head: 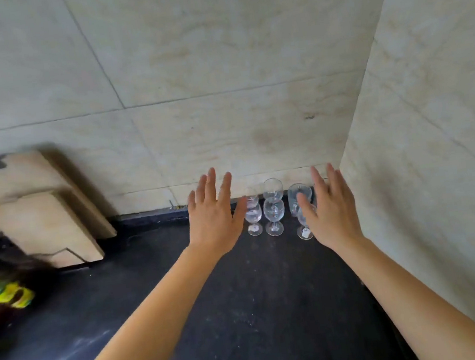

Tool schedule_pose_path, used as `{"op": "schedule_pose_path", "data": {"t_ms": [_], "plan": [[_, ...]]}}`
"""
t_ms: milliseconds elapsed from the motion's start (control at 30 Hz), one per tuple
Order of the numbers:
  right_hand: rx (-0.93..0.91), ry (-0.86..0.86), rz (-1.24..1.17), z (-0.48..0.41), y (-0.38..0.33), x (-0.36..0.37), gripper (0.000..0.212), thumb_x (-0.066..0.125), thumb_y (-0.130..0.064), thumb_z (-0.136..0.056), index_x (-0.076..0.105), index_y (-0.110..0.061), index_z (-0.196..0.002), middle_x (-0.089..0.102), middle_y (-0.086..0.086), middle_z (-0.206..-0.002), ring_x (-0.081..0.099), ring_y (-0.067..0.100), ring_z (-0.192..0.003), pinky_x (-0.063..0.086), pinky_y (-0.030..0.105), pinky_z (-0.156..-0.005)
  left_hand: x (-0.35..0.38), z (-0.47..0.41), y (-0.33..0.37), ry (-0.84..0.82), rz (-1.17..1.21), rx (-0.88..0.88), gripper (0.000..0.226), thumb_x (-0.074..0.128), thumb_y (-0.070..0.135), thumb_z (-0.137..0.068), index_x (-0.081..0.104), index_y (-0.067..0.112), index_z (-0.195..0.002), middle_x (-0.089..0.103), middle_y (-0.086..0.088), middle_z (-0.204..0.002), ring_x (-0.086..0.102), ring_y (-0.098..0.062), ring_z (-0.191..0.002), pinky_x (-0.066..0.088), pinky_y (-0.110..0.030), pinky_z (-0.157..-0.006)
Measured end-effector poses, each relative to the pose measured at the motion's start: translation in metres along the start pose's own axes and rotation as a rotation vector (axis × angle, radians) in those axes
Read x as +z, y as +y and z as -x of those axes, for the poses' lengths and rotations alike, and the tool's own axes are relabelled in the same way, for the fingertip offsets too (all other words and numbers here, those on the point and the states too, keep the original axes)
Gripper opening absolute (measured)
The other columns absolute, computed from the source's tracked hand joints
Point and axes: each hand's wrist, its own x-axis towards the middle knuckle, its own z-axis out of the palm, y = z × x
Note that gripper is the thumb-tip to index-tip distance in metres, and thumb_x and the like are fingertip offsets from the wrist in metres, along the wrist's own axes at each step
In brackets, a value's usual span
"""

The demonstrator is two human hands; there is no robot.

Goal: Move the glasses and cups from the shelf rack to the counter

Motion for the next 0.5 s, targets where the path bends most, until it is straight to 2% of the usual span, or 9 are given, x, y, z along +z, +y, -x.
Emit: {"op": "schedule_pose_path", "data": {"t_ms": [100,233,333,500], "plan": [[-0.187,0.012,0.001,0.021,-0.046,0.006,0.073,0.023,-0.063,-0.1,0.015,-0.025,-0.162,-0.002,0.017,-0.169,-0.002,0.038,-0.154,0.006,0.054,-0.123,-0.049,0.07,-0.042,0.086,-0.151,-0.184,0.073,0.023,0.064,-0.098,0.026,0.022,-0.158,0.013,-0.017,-0.167,0.009,-0.038,-0.154,0.013,-0.059,-0.12],[-0.405,-0.076,-0.054,0.061,-0.127,0.033,0.074,0.024,-0.066,-0.1,0.013,-0.027,-0.162,-0.01,0.018,-0.168,-0.012,0.04,-0.153,-0.003,0.055,-0.123,-0.104,0.178,-0.1,0.078,-0.28,-0.454,0.079,0.018,0.066,-0.096,0.02,0.02,-0.16,0.007,-0.019,-0.167,0.003,-0.038,-0.154,0.011,-0.063,-0.12],[-0.56,-0.161,-0.113,0.1,-0.201,0.049,0.073,0.025,-0.064,-0.101,0.013,-0.026,-0.162,-0.01,0.019,-0.168,-0.012,0.04,-0.153,-0.003,0.055,-0.123,-0.149,0.256,-0.134,0.101,-0.359,-0.631,0.079,0.017,0.067,-0.097,0.013,0.02,-0.161,0.001,-0.017,-0.168,-0.001,-0.036,-0.154,0.008,-0.061,-0.121],[-0.851,-0.236,-0.258,0.185,-0.325,0.058,0.075,0.033,-0.062,-0.101,0.016,-0.022,-0.162,0.0,0.021,-0.168,-0.003,0.041,-0.154,0.003,0.055,-0.123,-0.219,0.385,-0.169,0.235,-0.398,-0.901,0.079,0.016,0.067,-0.096,0.007,0.023,-0.161,-0.005,-0.015,-0.168,-0.008,-0.032,-0.155,0.002,-0.058,-0.123]]}}
